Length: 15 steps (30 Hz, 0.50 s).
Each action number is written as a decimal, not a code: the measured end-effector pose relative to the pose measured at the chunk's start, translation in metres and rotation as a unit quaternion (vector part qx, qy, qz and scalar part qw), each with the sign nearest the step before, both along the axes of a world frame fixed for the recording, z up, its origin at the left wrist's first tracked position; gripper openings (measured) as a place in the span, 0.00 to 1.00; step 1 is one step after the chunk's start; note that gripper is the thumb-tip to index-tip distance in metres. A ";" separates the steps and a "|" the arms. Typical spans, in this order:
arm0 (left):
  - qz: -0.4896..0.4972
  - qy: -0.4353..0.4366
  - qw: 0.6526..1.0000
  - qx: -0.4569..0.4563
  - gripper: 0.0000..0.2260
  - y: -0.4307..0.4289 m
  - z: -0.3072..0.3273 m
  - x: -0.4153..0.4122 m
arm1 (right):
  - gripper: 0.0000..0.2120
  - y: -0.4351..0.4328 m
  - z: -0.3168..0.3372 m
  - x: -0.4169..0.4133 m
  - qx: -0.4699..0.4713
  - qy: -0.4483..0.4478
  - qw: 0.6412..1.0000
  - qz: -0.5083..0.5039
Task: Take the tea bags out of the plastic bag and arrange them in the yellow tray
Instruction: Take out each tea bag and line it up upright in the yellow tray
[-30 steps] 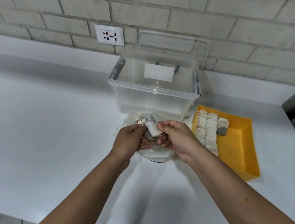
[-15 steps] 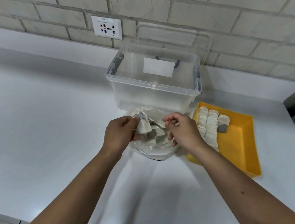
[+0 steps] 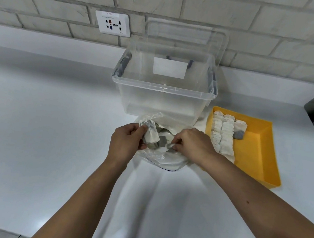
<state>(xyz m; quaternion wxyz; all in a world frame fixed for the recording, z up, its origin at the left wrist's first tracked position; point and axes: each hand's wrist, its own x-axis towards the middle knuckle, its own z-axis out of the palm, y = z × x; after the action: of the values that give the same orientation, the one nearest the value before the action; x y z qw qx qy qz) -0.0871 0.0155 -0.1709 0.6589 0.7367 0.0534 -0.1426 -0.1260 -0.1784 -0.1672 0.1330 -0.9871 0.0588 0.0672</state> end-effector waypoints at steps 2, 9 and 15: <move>-0.001 0.004 1.000 -0.005 0.12 0.001 0.001 0.000 | 0.06 -0.004 0.004 -0.002 0.094 -0.029 0.994 -0.046; -0.030 0.046 0.998 -0.026 0.09 -0.002 0.018 -0.007 | 0.07 -0.016 0.035 -0.012 0.464 -0.034 0.869 -0.171; -0.131 0.119 0.983 -0.043 0.10 -0.007 0.029 -0.016 | 0.07 -0.005 0.047 -0.025 0.492 -0.148 0.855 -0.073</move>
<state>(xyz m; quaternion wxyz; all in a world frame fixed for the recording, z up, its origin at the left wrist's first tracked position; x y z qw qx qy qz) -0.1032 0.0090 -0.1422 0.6542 0.6863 0.0278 -0.3165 -0.1508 -0.1831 -0.1199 0.6132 -0.7838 0.0692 -0.0694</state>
